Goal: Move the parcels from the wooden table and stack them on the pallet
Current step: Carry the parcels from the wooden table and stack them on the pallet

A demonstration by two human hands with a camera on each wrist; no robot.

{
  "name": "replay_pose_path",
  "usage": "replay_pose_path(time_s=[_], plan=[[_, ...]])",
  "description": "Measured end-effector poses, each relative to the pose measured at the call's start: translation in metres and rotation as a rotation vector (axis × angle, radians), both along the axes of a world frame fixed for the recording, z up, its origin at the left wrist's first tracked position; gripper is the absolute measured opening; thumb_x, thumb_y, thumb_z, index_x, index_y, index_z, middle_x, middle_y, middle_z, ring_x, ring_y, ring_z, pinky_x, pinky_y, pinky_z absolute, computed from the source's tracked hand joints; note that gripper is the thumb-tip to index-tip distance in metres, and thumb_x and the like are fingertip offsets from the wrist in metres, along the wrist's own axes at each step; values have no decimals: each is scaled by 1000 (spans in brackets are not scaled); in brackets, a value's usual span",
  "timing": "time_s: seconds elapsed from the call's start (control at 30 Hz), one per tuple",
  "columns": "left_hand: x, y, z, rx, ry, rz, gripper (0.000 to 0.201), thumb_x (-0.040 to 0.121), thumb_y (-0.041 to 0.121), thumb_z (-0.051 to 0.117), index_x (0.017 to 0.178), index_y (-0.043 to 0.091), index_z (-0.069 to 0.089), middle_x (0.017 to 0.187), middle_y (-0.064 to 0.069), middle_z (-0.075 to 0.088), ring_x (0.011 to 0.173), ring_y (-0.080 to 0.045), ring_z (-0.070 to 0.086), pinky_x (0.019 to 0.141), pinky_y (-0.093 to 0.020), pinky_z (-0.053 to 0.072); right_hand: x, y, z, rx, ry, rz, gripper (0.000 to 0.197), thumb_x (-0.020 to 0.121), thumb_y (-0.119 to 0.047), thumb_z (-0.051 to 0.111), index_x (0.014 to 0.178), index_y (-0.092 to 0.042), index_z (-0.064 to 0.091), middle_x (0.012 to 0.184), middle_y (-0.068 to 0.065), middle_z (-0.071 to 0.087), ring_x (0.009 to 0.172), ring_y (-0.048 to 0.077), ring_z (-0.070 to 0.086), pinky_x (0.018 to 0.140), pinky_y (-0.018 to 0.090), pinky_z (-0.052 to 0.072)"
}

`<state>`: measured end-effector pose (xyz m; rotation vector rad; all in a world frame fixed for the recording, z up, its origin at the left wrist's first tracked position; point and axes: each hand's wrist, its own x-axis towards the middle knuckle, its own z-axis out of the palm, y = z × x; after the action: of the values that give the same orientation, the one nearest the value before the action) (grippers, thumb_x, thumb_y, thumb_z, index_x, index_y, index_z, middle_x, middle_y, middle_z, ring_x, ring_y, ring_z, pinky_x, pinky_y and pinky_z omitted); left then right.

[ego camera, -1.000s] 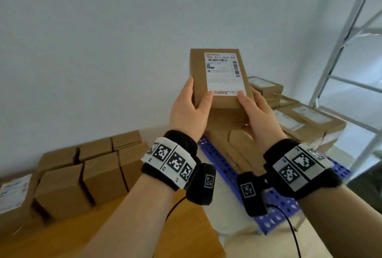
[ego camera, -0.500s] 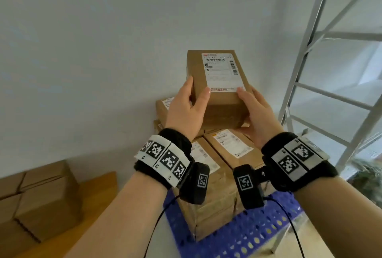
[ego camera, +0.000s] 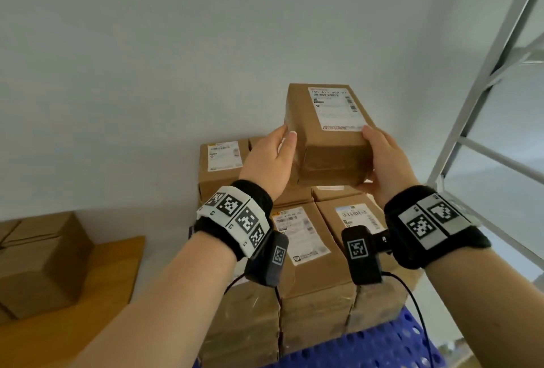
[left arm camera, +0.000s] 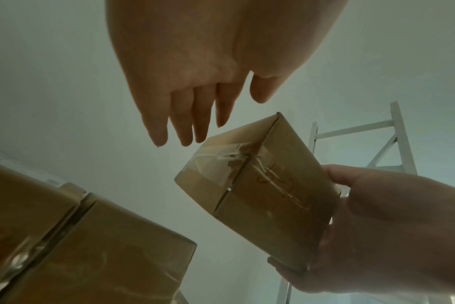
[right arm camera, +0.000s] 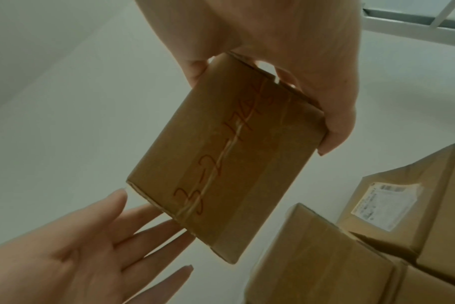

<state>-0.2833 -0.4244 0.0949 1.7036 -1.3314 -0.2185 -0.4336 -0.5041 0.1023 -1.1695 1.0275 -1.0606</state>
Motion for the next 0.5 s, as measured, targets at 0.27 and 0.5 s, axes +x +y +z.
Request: replay_pose_path(time_s=[0.27, 0.5], plan=[[5, -62, -15, 171, -125, -15, 44, 101, 30, 32, 141, 14, 38, 144, -5, 43, 134, -18, 37, 108, -29, 27, -7, -70, -5, 54, 45, -69, 27, 91, -41, 49, 118, -36, 45, 107, -3, 53, 97, 20, 54, 76, 41, 53], [11, -94, -33, 410, -354, 121, 39, 100, 27, 30, 130, 9, 48, 135, -9, 50, 128, -24, 42, 110, -42, 28, 6, -123, -43, 124, 124, 18, 27, 91, -41, 50, 117, -34, 47, 110, -1, 53, 105, 22, 50, 90, 51, 48]])
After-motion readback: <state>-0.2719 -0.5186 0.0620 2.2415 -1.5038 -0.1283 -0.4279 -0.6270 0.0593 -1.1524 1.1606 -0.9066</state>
